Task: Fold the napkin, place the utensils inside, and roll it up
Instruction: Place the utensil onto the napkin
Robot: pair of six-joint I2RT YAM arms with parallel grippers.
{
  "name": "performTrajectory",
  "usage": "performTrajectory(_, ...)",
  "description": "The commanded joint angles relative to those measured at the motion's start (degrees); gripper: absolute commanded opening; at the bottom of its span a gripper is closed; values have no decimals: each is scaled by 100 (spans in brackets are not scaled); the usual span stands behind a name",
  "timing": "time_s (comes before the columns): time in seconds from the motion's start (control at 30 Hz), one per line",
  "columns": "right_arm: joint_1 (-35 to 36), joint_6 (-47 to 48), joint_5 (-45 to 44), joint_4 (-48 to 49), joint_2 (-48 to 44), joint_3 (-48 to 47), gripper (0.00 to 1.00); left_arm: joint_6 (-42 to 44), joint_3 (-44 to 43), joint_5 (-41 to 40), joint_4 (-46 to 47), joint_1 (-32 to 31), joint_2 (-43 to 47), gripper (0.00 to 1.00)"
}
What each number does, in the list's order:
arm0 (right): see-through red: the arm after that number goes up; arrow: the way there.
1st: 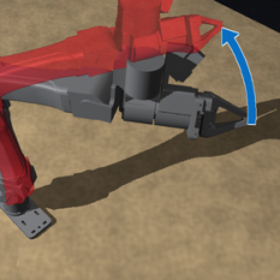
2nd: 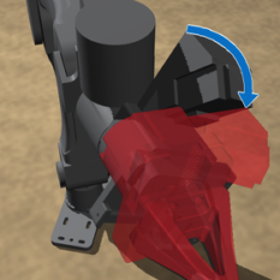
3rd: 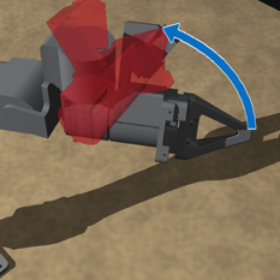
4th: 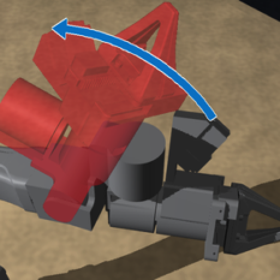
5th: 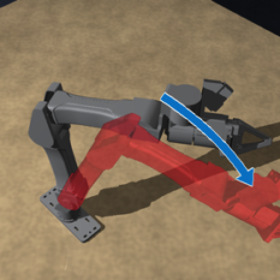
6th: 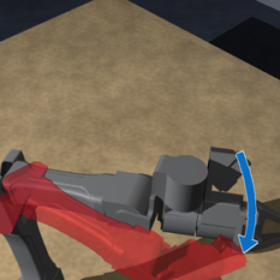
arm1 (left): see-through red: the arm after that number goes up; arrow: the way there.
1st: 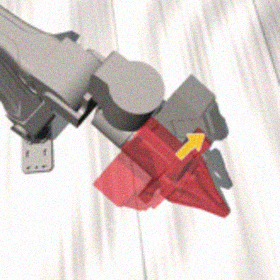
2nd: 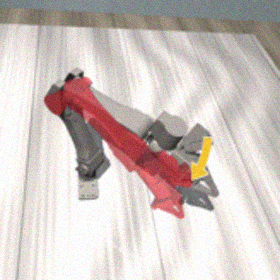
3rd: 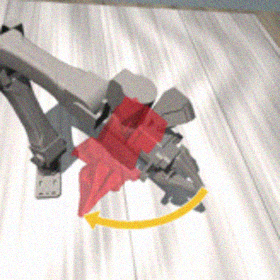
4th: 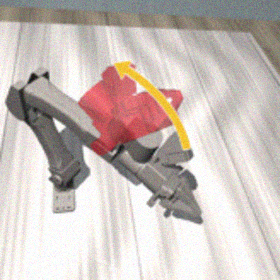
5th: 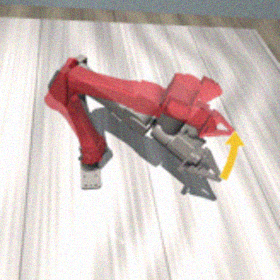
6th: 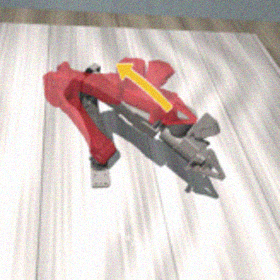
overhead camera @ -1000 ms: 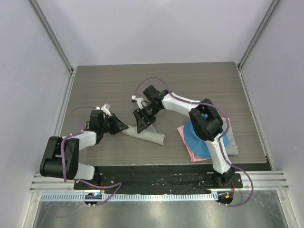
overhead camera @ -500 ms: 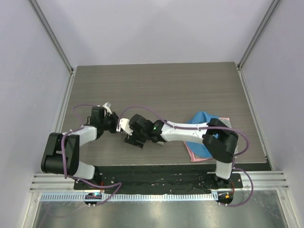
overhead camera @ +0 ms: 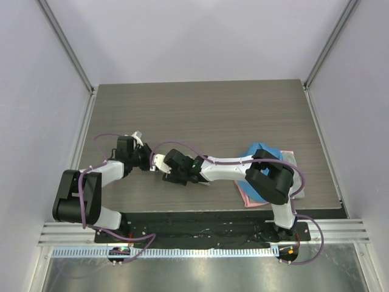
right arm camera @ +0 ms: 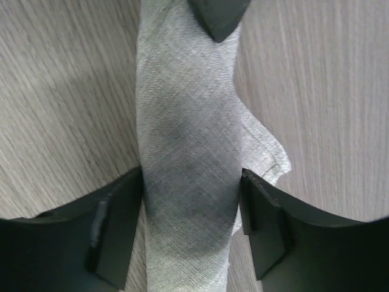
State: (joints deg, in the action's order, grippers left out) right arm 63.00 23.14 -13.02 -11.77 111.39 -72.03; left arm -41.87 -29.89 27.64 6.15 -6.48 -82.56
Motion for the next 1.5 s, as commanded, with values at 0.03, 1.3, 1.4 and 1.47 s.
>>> performTrajectory(0.03, -86, -72, 553, -281, 198, -223, 56, 20, -219, 31, -141, -11, 12, 35)
performTrajectory(1.3, -2415, -1733, 7323, -2620, 2519, -2289, 31, -155, 458, 295, 852, -20, 162, 32)
performTrajectory(1.4, -2433, -1847, 7112, -2611, 2353, -2359, 35, -173, 467, 269, 870, -20, 83, 14)
performTrajectory(1.47, -2442, -1935, 6787, -2576, 2186, -2377, 41, -182, 405, 269, 826, -20, 30, 5)
